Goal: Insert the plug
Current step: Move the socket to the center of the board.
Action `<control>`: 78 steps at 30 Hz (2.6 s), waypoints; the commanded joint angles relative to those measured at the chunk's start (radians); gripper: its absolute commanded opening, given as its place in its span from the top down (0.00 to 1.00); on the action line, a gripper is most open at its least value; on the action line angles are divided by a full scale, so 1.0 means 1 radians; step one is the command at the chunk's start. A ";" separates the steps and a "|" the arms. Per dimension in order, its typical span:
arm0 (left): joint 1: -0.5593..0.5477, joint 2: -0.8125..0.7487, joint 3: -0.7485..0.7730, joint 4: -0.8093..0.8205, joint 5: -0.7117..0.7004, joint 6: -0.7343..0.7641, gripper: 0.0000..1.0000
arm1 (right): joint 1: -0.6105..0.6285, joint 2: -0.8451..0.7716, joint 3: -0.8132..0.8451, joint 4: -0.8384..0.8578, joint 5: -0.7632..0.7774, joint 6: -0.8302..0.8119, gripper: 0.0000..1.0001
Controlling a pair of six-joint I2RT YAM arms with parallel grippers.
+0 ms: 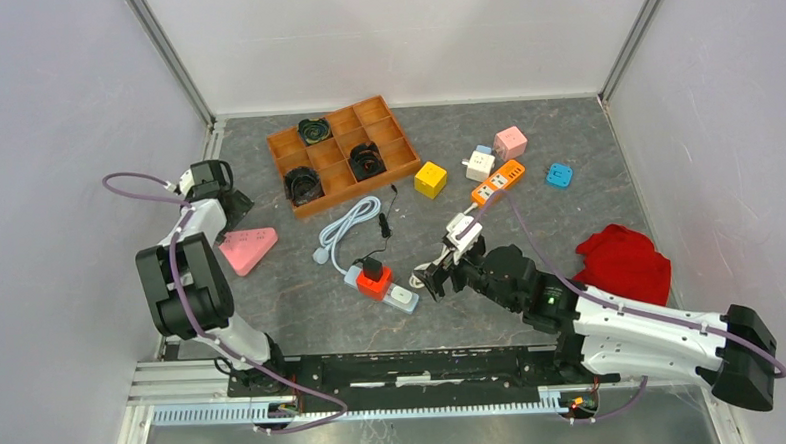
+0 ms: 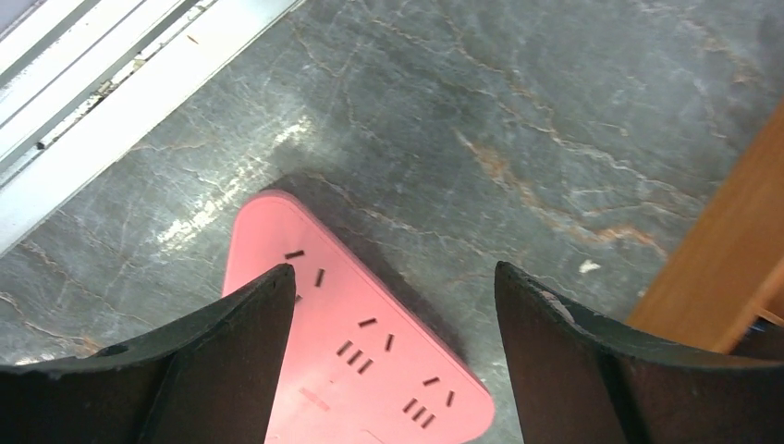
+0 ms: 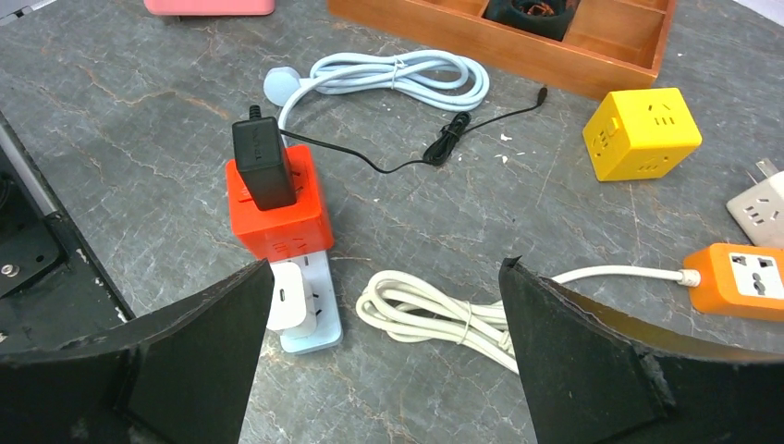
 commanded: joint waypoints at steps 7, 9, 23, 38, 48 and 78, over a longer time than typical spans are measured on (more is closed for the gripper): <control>0.017 0.079 0.031 0.019 0.109 0.104 0.21 | -0.005 -0.058 -0.027 0.016 0.025 -0.019 0.02; 0.014 0.073 0.009 0.027 0.142 0.099 0.22 | -0.005 -0.063 -0.033 0.018 0.026 -0.021 0.02; -0.042 -0.012 0.005 -0.017 0.179 0.142 0.13 | -0.006 -0.046 -0.030 0.031 -0.007 -0.017 0.02; -0.020 0.126 0.096 -0.077 0.047 0.160 0.10 | -0.005 -0.060 -0.030 0.018 0.005 -0.016 0.02; -0.020 0.123 0.043 -0.030 0.246 0.126 0.16 | -0.005 -0.040 -0.024 -0.004 0.050 0.012 0.02; -0.275 -0.348 -0.015 -0.031 0.392 0.158 0.00 | -0.214 0.191 0.082 0.036 0.134 0.013 0.02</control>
